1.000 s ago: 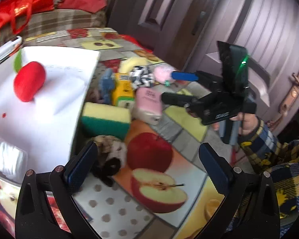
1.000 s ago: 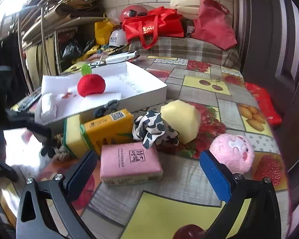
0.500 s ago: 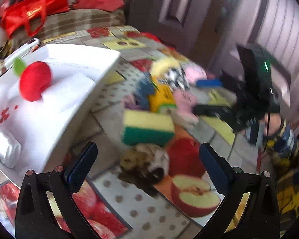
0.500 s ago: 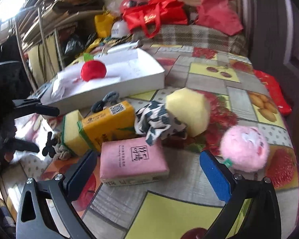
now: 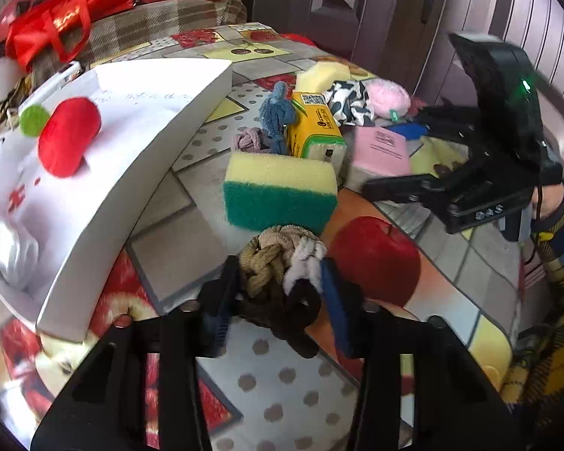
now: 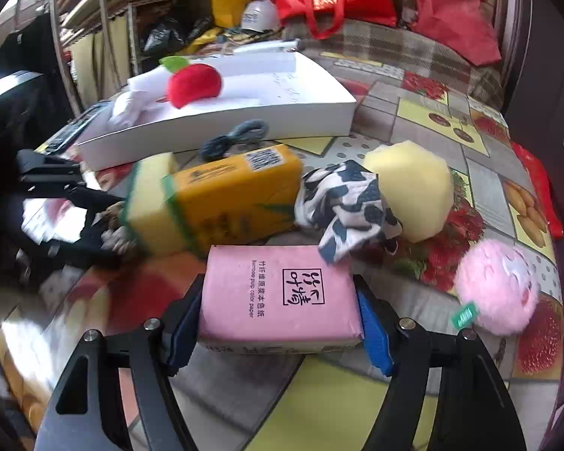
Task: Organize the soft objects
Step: 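Grasp the rope knot with the left gripper while the right grasps the pink tissue pack, then lower the rope knot and pink tissue pack into the white box and open both grippers, then grasp the yellow-green sponge with the left gripper while the right grasps the cow-print cloth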
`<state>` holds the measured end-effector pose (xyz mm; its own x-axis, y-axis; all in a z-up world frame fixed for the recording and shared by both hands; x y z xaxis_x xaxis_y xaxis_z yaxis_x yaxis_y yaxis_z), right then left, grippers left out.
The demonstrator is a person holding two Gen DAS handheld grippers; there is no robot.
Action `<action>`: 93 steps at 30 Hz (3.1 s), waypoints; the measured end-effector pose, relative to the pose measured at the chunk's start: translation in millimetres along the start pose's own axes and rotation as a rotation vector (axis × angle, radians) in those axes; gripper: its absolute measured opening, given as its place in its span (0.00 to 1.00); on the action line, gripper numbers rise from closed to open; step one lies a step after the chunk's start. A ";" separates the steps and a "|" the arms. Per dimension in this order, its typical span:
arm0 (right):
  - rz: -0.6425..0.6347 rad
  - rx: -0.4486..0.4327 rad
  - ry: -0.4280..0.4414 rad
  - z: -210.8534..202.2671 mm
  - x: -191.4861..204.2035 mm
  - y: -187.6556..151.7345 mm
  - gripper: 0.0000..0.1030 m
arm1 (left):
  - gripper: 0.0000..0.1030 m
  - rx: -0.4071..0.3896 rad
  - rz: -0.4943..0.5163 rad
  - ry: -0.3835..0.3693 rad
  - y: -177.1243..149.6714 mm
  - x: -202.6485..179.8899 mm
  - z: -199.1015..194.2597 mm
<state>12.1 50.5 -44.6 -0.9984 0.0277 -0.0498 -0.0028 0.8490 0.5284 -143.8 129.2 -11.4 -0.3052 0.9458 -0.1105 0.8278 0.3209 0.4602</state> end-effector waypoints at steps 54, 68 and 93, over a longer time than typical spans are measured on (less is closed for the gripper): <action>0.490 -0.430 -0.021 35.7 22.9 154.9 0.72 | 0.38 -0.539 -0.574 0.350 36.9 197.5 -50.9; 0.460 -0.443 -0.096 31.4 32.4 159.9 1.00 | 1.00 -0.600 -0.547 0.399 32.3 187.7 -59.8; 0.426 -0.584 -0.026 -23.0 29.4 87.0 1.00 | 1.00 -0.805 -0.602 0.284 23.2 154.4 -115.7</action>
<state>-18.8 113.1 19.4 -0.9177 0.3124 0.2452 0.3493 0.3407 0.8729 -226.2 277.0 84.2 -0.7494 0.5601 -0.3531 -0.0246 0.5094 0.8602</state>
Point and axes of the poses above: each gripper's, at about its wrist camera, not at the fingertips, and z roughly the way its jaws point, x to its left, y to its top, the point moved 2 cm from there along z, roughly the way its jaws point, and after that the axes turned 12 degrees about x, right-handed, at the moved point
